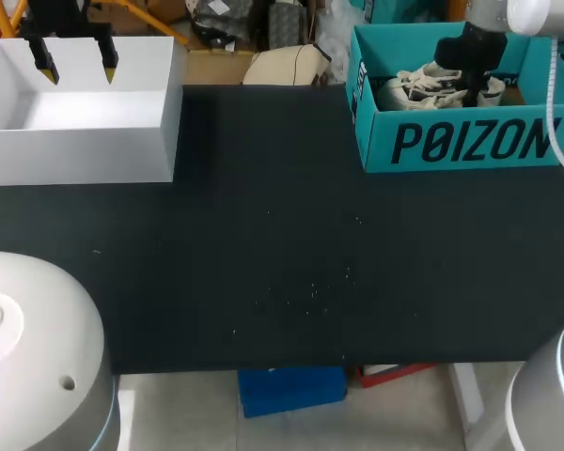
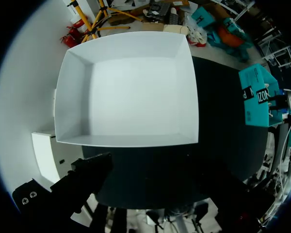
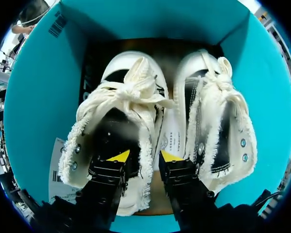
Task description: Take the shoe out of the shoebox, open the shoe tongue, remove and reinsert the insole, then place the shoe into the shoebox
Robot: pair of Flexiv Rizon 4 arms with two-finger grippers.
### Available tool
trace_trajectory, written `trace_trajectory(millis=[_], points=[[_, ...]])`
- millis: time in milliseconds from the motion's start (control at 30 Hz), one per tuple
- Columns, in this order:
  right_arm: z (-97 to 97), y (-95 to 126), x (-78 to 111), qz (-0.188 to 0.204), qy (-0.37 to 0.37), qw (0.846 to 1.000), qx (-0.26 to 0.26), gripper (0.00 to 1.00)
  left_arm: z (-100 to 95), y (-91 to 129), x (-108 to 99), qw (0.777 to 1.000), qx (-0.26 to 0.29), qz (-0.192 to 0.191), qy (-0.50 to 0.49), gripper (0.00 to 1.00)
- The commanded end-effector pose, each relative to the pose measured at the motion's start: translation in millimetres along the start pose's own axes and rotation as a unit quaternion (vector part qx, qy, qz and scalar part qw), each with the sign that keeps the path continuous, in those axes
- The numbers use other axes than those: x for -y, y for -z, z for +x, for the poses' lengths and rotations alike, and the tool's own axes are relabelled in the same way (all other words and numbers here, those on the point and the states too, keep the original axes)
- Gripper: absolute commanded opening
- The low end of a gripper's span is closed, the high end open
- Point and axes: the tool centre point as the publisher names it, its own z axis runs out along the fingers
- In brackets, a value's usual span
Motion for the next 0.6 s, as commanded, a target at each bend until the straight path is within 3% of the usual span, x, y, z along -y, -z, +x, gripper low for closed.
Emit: trace_trajectory(millis=[33,167,267,400,600], points=[[-1.8,-14,-3.3,0.001,0.0,1.0,0.002,0.32,0.7,0,0,1.0,0.002,-0.001,0.001,1.0],[-1.0,-19,-2.8,0.008,-0.002,1.0,0.005,0.24,0.7,0,0,1.0,0.002,-0.001,0.001,1.0],[-0.9,-19,-0.5,0.015,-0.003,1.0,0.01,0.0,0.7,0,0,1.0,0.002,-0.001,0.001,1.0],[-0.3,-6,4.0,0.022,-0.004,1.0,0.014,0.0,0.7,0,0,1.0,0.002,-0.001,0.001,1.0],[6.3,33,7.0,0.045,0.0,0.999,0.011,0.0,0.7,0,0,1.0,0.002,-0.001,0.001,1.0]])
